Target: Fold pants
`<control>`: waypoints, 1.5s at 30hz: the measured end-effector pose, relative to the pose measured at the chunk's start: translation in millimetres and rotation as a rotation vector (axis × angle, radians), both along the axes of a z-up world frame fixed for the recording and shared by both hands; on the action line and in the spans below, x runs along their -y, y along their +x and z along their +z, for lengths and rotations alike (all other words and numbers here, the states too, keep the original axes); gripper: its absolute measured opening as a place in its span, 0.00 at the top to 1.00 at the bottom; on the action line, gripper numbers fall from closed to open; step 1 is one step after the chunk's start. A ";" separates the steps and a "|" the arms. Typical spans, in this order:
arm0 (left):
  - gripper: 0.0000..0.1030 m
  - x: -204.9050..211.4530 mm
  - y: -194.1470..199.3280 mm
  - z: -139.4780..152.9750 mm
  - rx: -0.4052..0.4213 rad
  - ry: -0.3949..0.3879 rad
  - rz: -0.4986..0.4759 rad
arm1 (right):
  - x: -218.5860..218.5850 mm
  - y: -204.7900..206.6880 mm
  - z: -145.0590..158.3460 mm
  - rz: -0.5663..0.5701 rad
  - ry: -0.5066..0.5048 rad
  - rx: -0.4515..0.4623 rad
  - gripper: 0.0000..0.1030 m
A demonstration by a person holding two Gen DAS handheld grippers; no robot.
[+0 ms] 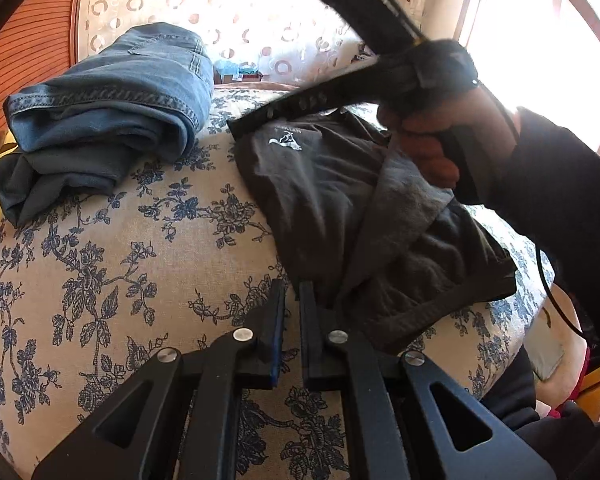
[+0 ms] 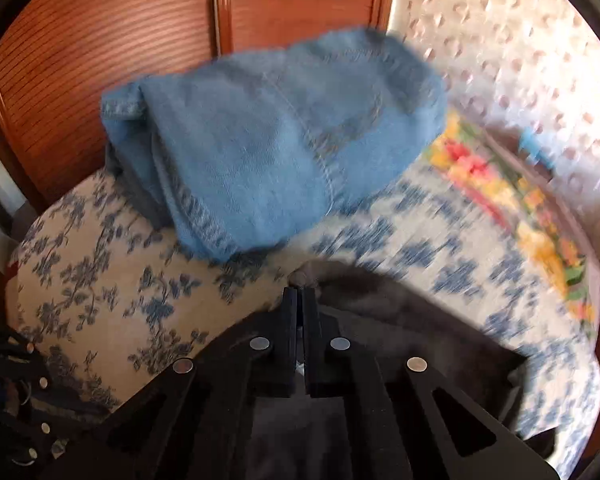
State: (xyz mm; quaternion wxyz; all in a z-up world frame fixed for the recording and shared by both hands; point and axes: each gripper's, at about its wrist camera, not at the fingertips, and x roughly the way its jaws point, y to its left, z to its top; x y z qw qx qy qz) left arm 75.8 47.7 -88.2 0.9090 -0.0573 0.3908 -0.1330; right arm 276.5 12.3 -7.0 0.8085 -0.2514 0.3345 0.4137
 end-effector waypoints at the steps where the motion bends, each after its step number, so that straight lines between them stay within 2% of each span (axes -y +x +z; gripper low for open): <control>1: 0.94 0.7 -1.5 -0.2 0.002 -0.001 0.001 | 2.3 0.8 5.3 -0.009 0.023 0.009 0.99; 4: 0.94 1.3 -4.1 -0.3 0.008 0.008 0.002 | 4.5 4.8 18.5 -0.066 0.073 0.059 0.99; 8: 0.94 2.3 -3.3 -0.9 0.008 0.005 0.000 | 1.3 13.9 21.4 -0.126 0.092 0.087 0.99; 12: 0.94 -0.9 -9.9 -3.0 0.012 -0.003 0.001 | -6.2 26.0 13.2 -0.174 0.095 0.035 0.98; 15: 0.94 -2.9 -11.1 -1.8 0.009 -0.010 0.001 | -3.7 26.7 14.2 -0.194 0.111 0.007 0.89; 19: 0.94 -6.9 -9.5 2.4 -0.001 -0.010 0.010 | 24.5 21.6 25.0 -0.235 0.162 0.003 0.63; 23: 0.93 -13.2 -16.9 16.3 0.035 -0.014 0.025 | 71.4 -4.9 27.4 -0.280 0.180 0.016 0.63; 27: 0.77 -11.5 -19.2 27.2 0.063 -0.008 0.012 | 125.6 -34.0 26.2 -0.353 0.185 0.037 0.63; 28: 0.68 -9.6 -18.5 30.0 0.070 0.000 0.009 | 137.7 -40.1 25.7 -0.371 0.190 0.028 0.63; 29: 0.55 -6.9 -17.8 31.8 0.077 0.007 0.003 | 150.7 -46.7 24.7 -0.389 0.198 0.019 0.63; 31: 0.42 -3.4 -14.2 33.9 0.085 -0.002 -0.014 | 170.5 -61.4 23.4 -0.425 0.209 0.026 0.63; 32: 0.38 -1.4 -12.1 33.1 0.081 -0.003 -0.017 | 179.0 -68.0 22.2 -0.438 0.212 0.027 0.63; 37: 0.38 5.8 -4.4 24.9 0.067 0.018 0.006 | 201.2 -96.5 8.3 -0.483 0.208 -0.006 0.63; 45: 0.38 9.6 1.9 10.4 0.018 0.032 0.006 | 213.6 -99.0 -9.7 -0.497 0.245 -0.087 0.63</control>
